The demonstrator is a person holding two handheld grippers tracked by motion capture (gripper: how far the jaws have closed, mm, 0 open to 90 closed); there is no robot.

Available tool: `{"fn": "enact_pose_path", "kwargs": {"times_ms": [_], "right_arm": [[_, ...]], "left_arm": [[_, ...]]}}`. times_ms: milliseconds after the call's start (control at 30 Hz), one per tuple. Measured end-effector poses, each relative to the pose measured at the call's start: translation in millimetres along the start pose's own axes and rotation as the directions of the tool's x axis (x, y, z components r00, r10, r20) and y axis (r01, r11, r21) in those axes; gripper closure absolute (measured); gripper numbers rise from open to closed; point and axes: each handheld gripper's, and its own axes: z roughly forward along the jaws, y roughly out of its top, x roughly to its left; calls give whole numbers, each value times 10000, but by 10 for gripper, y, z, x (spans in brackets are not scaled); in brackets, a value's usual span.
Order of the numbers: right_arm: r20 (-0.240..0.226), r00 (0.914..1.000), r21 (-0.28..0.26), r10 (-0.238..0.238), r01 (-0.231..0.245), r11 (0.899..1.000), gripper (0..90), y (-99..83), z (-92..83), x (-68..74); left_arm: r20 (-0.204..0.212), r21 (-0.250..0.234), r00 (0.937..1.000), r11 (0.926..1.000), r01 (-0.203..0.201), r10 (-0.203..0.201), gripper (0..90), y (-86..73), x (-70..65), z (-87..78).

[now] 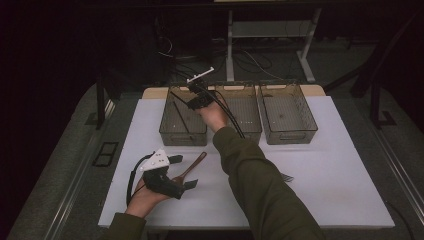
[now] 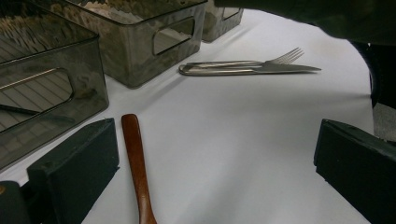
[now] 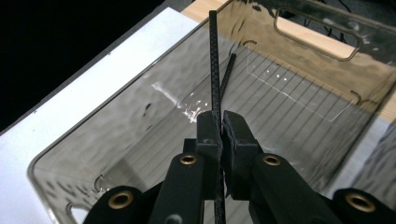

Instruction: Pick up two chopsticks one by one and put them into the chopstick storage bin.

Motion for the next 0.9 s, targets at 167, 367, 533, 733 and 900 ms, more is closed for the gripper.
{"fn": "enact_pose_path", "kwargs": {"times_ms": [167, 367, 533, 733, 900], "right_arm": [[124, 9999, 280, 22, -26, 9996, 849, 17, 128, 17], [210, 9998, 494, -53, 42, 9988, 848, 60, 228, 64], [165, 9998, 589, -57, 48, 9983, 811, 54, 277, 67], [56, 9998, 496, -179, 176, 9986, 729, 64, 239, 77], [-84, 9996, 352, -274, 276, 9990, 676, 56, 169, 84]], "left_arm": [[11, -31, 10000, 10000, 10, -10, 0, 2, 0, -2], [35, -70, 10000, 10000, 24, -24, 0, 5, 4, -5], [42, -73, 10000, 10000, 13, -13, 0, 5, 8, -13], [8, -69, 10000, 10000, 20, -20, 0, 4, 5, -16], [-13, -58, 10000, 10000, 44, -44, 0, 1, 5, -18]]}}
